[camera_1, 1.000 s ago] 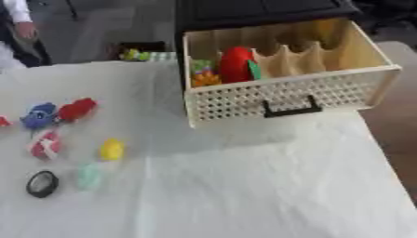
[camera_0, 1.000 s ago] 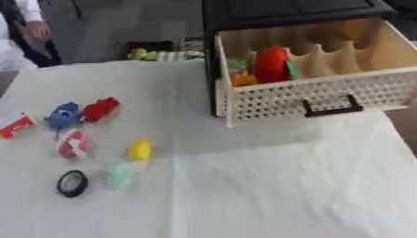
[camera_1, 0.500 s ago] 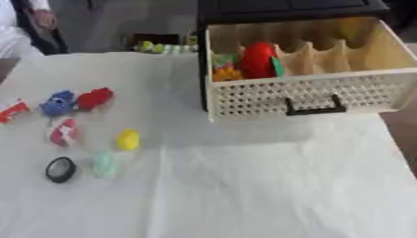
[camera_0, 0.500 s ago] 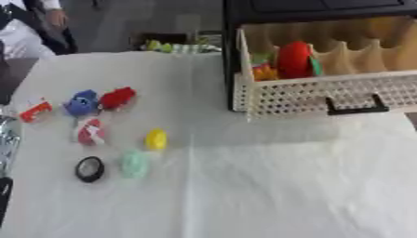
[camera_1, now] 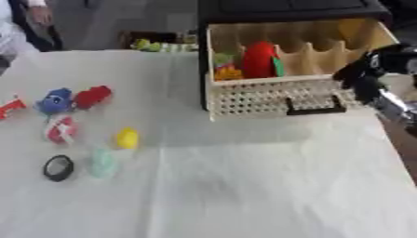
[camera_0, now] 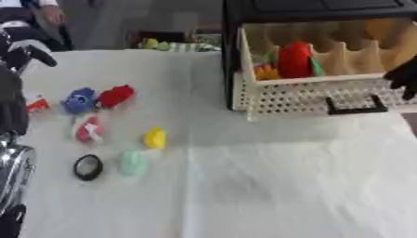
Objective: Pick up objects from table and place into drawer.
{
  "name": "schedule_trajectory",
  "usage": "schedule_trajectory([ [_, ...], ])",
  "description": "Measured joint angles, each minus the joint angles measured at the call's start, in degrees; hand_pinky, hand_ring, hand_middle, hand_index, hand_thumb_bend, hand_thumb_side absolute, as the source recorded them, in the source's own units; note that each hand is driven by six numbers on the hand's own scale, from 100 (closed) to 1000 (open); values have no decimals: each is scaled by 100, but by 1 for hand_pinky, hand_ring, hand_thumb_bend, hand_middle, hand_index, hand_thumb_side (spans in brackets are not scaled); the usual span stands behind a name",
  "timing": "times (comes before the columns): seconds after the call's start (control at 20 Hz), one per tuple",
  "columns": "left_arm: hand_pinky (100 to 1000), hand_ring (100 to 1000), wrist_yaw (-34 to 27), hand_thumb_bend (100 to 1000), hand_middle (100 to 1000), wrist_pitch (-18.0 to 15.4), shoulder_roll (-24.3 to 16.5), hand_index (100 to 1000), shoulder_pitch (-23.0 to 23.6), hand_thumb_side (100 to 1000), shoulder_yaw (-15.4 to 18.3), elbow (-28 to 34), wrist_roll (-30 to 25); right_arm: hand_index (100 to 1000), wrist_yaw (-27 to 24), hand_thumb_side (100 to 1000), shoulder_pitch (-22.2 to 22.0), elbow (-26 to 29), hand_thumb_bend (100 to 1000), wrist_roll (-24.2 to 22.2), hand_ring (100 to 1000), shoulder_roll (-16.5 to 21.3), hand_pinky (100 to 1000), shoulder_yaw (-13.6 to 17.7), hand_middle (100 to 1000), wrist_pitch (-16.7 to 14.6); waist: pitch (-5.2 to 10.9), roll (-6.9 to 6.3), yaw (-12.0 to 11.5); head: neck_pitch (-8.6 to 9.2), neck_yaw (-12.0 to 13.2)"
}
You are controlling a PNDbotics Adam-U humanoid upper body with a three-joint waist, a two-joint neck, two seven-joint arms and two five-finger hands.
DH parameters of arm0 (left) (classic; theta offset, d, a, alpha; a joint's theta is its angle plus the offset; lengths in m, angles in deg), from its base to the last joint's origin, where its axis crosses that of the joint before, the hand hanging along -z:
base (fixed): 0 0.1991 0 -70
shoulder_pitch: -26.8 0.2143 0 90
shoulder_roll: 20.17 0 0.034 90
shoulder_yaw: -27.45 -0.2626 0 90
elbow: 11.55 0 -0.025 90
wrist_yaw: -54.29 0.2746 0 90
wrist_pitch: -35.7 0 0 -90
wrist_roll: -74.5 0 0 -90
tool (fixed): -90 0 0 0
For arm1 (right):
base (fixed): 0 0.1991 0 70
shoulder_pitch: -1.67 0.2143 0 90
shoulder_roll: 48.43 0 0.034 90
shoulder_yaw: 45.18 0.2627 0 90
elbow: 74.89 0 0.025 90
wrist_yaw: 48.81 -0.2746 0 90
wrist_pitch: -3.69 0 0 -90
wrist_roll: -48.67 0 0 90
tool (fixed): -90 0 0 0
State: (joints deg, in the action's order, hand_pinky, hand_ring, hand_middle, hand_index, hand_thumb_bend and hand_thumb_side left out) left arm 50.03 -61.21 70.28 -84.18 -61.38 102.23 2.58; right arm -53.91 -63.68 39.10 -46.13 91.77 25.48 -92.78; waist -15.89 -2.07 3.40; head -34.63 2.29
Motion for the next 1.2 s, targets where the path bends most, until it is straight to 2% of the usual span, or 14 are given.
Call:
schedule_trajectory([
  [0.2, 384, 582, 22, 100, 635, 39, 73, 849, 73, 966, -31, 0, -37, 807, -137, 986, -67, 0, 100, -312, 563, 19, 671, -197, 631, 78, 0, -3, 7, 2, -64],
  [0.6, 380, 581, 45, 100, 633, 117, 178, 846, 151, 973, -68, 0, -98, 794, -355, 983, -141, 0, 100, -933, 564, 3, 673, -387, 621, 353, 0, -14, 22, 44, -138],
  [1.2, 382, 581, 80, 100, 631, 242, 355, 846, 252, 988, -104, 0, -189, 827, -572, 1000, 268, 0, 100, -1836, 592, -296, 689, -616, 654, 1194, -4, -42, -24, 102, -196],
])
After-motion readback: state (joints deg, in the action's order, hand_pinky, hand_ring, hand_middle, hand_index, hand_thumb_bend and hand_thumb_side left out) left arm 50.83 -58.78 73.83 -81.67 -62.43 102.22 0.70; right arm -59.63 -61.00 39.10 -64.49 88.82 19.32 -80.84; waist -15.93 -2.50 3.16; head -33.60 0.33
